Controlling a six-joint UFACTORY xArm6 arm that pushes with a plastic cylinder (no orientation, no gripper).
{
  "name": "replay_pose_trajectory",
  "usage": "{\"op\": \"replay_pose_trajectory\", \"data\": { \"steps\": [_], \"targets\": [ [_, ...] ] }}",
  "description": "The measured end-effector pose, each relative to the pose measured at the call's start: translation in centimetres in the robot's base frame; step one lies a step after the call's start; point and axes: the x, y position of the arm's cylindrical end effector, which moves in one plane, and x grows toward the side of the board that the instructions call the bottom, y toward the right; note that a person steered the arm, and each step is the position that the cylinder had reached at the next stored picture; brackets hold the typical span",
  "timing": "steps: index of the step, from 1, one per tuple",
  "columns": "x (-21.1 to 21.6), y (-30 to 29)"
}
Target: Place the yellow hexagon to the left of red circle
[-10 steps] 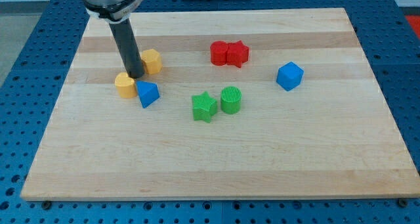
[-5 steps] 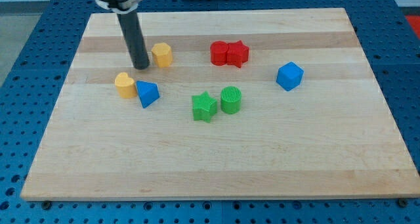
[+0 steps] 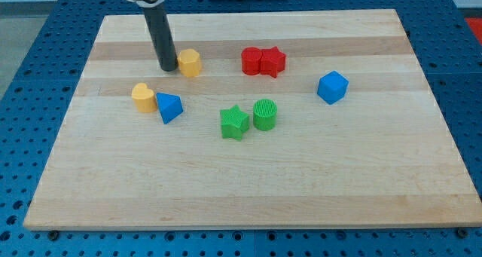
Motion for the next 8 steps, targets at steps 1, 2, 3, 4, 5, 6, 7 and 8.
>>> {"op": "replay_pose_trajectory", "data": {
  "steps": [1,2,3,4,5,6,7,8],
  "targets": [
    [0.0,2.1],
    [0.0,4.0],
    [0.0,5.7],
    [0.0,5.9],
    [-0.9,5.3],
    [-2.0,4.8],
    [-2.0,4.8],
    [-1.4,4.8]
  ]
}}
